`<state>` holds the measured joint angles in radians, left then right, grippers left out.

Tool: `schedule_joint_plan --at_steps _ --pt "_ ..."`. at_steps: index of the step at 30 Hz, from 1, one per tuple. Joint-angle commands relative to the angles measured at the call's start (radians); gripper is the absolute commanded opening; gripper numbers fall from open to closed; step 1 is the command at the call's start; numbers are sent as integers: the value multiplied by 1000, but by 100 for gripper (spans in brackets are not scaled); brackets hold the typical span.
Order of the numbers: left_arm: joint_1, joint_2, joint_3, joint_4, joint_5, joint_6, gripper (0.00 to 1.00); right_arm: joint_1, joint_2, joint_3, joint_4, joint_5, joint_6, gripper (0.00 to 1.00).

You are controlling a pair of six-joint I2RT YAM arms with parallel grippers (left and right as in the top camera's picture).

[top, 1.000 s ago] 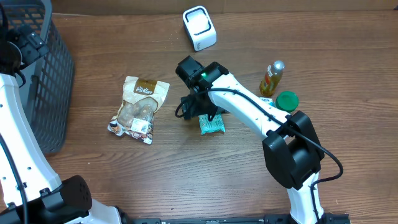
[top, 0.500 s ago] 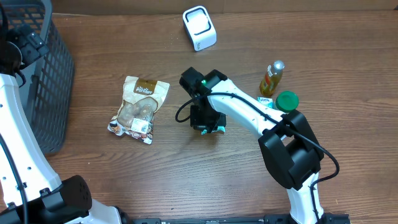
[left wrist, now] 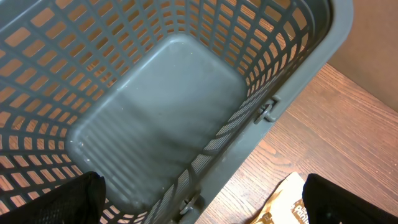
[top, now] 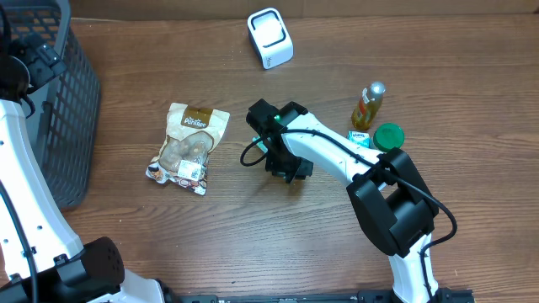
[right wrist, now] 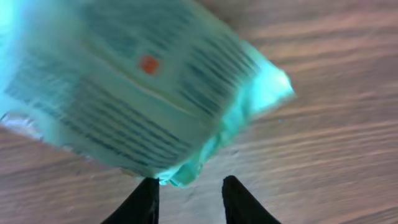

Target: Scan the item barcode

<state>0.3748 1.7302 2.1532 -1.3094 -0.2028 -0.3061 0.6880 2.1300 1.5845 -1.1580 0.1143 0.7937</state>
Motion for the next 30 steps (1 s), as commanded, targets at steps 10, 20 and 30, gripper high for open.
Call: schedule_joint_plan --at_steps 10,20,30 --pt "-3 3 9 4 -3 18 100 -9 -26 -10 76 42 17 40" --pt "-3 3 9 4 -3 18 100 -9 -26 -10 83 -27 11 67" --pt "-3 3 9 4 -3 18 100 -79 -44 132 -82 -148 -68 86"
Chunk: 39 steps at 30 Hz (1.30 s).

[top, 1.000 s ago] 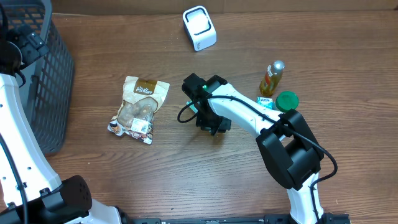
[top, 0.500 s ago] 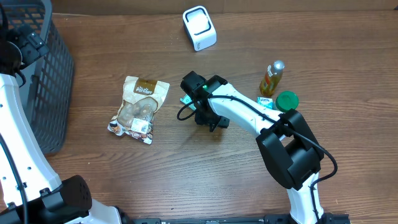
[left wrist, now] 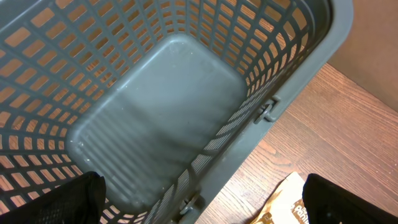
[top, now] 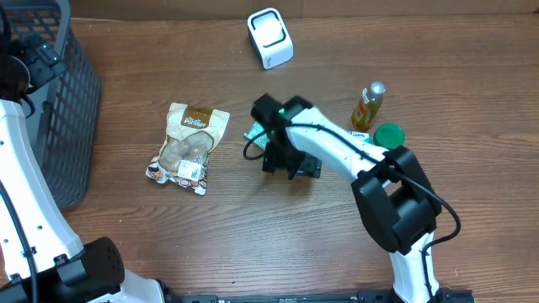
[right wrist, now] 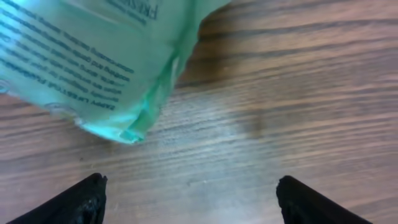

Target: Scan the item barcode

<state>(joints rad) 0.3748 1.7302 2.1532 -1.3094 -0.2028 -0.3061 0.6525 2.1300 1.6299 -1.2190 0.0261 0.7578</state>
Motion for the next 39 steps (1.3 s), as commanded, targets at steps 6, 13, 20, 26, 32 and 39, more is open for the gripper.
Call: schedule_joint_plan --at_steps 6,13,20,26,32,39 --pt "-3 3 9 4 -3 18 100 -106 -60 105 -10 -103 -21 84" --pt "-3 3 9 4 -3 18 100 -126 -54 75 132 -182 85 68" --pt "-3 3 9 4 -3 18 100 -116 -54 7 205 -132 193 69" --pt "-3 3 9 4 -2 18 99 -115 -52 -39 258 -132 193 68" --pt "-3 3 9 4 -2 18 99 -115 -52 -93 343 -132 242 68" --pt "-3 3 9 4 -3 18 99 -115 -52 -143 422 -132 241 66"
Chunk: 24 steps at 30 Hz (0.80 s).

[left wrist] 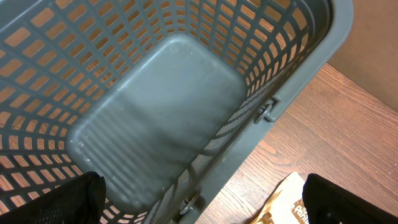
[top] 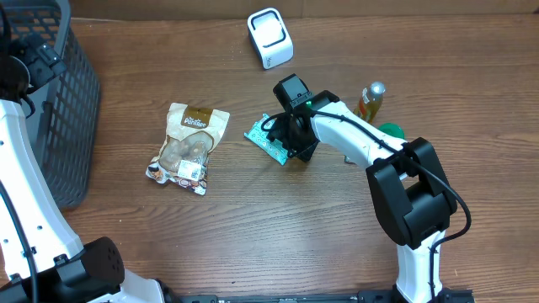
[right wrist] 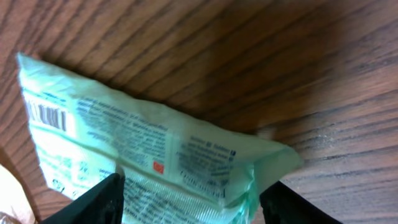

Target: Scan the item barcode

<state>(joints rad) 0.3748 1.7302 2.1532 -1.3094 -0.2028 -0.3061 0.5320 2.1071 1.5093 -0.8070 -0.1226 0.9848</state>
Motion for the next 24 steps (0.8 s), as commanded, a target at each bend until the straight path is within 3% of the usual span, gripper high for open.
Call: schedule_joint_plan --at_steps 1,8,17,24 --pt "-3 3 9 4 -3 18 100 5 -29 -26 13 16 14 66" --pt "-3 3 9 4 -2 18 100 5 -29 -26 13 17 10 64" --pt "-3 3 9 4 -3 18 99 5 -29 -26 18 17 5 74" --pt "-3 3 9 4 -2 18 100 5 -29 -26 17 16 -45 100"
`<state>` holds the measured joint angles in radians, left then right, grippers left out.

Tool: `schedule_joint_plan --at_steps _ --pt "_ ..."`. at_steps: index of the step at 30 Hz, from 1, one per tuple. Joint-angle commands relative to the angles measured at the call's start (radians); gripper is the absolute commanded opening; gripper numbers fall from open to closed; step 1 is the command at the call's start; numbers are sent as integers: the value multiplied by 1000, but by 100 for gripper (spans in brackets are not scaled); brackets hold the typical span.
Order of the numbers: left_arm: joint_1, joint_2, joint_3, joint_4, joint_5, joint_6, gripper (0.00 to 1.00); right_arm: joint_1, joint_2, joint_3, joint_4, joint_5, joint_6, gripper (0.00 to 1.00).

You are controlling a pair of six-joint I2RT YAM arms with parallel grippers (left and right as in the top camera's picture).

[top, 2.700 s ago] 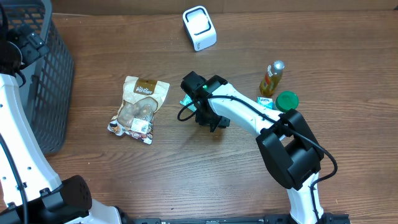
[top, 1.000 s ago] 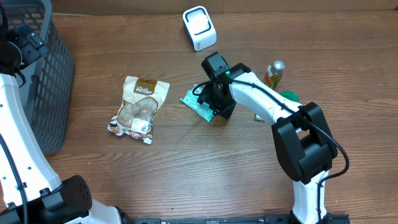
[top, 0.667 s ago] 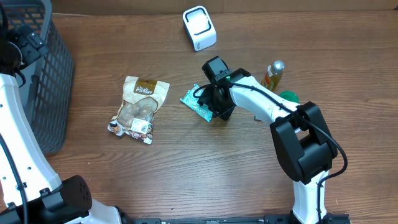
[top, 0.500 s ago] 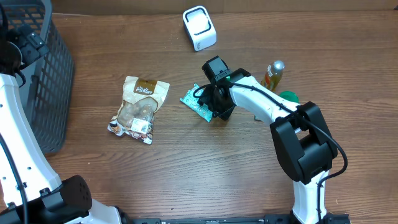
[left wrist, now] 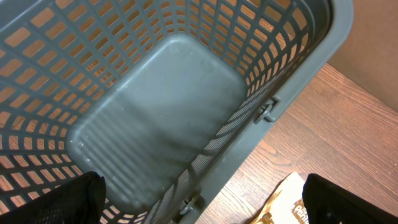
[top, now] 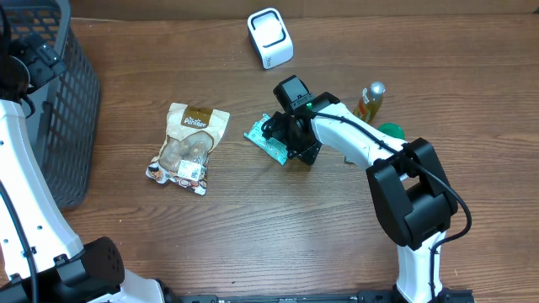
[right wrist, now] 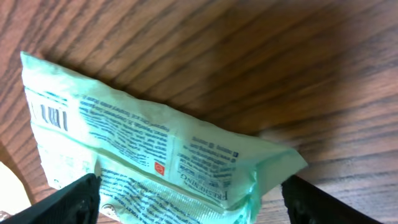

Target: Scan the item barcode

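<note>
A pale green packet [top: 266, 139] lies flat on the wooden table, its printed back up. The right wrist view shows it close [right wrist: 155, 146], with a barcode [right wrist: 53, 115] near its left end. My right gripper [right wrist: 189, 202] is open wide, and its fingers [right wrist: 78, 199] straddle the packet's near edge. Overhead it sits at the packet's right end [top: 292, 145]. The white scanner [top: 270, 38] stands at the back of the table. My left gripper [left wrist: 205, 202] hangs open and empty over the basket.
A grey mesh basket [top: 63, 101] fills the left side. A cream and brown snack bag [top: 189, 145] lies left of the packet. A small amber bottle [top: 368, 105], a green round lid [top: 388, 135] and a small box [top: 360, 137] stand right of my right arm.
My right gripper's fingers stand a little wider apart in its wrist view, and the packet looks slightly nearer. The packet has barely shifted on the table. My left arm has not moved.
First my right gripper's fingers were close together at the packet's edge, nearer the table's front. Then it was open wide with the packet lying to its left. Later it stood farther back, open over the packet's right end, and it stays there now.
</note>
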<state>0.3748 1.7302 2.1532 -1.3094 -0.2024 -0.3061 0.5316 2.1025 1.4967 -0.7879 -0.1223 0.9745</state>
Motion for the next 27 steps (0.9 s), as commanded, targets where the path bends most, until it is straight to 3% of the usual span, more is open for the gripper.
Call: schedule_joint_plan --at_steps 1,10,17,27 --pt "-3 3 9 4 -3 18 100 6 -24 -14 -2 16 -37 100" --pt "-3 3 9 4 -3 18 99 6 -24 -14 -2 16 -35 100" --pt "-3 3 9 4 -3 18 100 6 -24 -14 -2 16 -32 74" --pt "-3 3 9 4 -3 18 100 6 -24 -14 22 16 -14 66"
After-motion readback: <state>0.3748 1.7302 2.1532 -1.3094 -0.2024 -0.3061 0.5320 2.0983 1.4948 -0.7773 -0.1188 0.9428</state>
